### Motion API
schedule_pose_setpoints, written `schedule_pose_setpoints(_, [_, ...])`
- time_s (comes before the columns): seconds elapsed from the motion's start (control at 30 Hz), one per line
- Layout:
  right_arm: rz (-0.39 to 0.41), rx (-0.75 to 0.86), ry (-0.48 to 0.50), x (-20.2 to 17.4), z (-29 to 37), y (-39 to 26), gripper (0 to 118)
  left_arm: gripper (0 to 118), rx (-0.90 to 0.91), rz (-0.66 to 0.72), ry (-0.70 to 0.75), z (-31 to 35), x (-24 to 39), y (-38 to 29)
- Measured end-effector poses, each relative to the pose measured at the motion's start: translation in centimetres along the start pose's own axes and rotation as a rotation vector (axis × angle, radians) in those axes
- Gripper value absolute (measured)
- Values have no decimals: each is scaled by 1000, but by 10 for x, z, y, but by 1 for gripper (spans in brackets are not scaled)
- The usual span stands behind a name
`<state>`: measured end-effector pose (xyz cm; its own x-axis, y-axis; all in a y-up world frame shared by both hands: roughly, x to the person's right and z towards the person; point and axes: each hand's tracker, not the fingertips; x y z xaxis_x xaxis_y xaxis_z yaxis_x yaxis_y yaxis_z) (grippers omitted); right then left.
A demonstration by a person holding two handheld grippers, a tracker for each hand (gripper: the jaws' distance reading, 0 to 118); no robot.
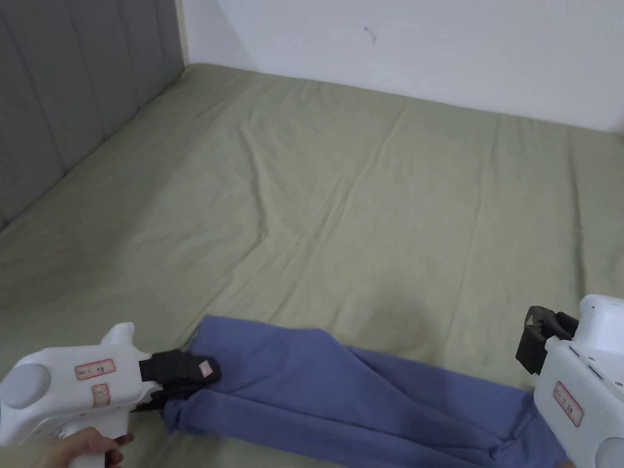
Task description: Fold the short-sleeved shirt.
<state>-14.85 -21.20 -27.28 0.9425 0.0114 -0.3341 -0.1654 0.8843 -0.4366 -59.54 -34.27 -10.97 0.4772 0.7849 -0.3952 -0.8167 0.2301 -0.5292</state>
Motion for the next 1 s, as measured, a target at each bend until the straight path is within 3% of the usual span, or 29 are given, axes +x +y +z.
schedule_pose_setpoints(0.1, [-15, -18, 13, 1, 3, 1, 1, 7, -2, 129, -76, -7, -19, -4])
schedule_pose_setpoints(0.27, [-8, 10, 1, 11, 14, 10, 1, 7, -5, 41, -12, 11, -3, 6])
schedule_pose_setpoints(0.5, [-104, -1, -5, 35, 19, 6, 1, 6, 91, -10, 26, 54, 14, 24])
schedule_pose_setpoints(0.77, [-150, -13, -19, 54, 22, -1, 1, 7, 64, -106, 214, 60, 47, 21])
schedule_pose_setpoints(0.87, [-161, -10, -18, 60, 26, -3, 1, 7, 66, -206, 281, 52, 88, 11])
schedule_pose_setpoints(1.0, [-183, 11, -12, 70, 34, -4, 1, 7, 64, -439, 322, 30, 162, -13])
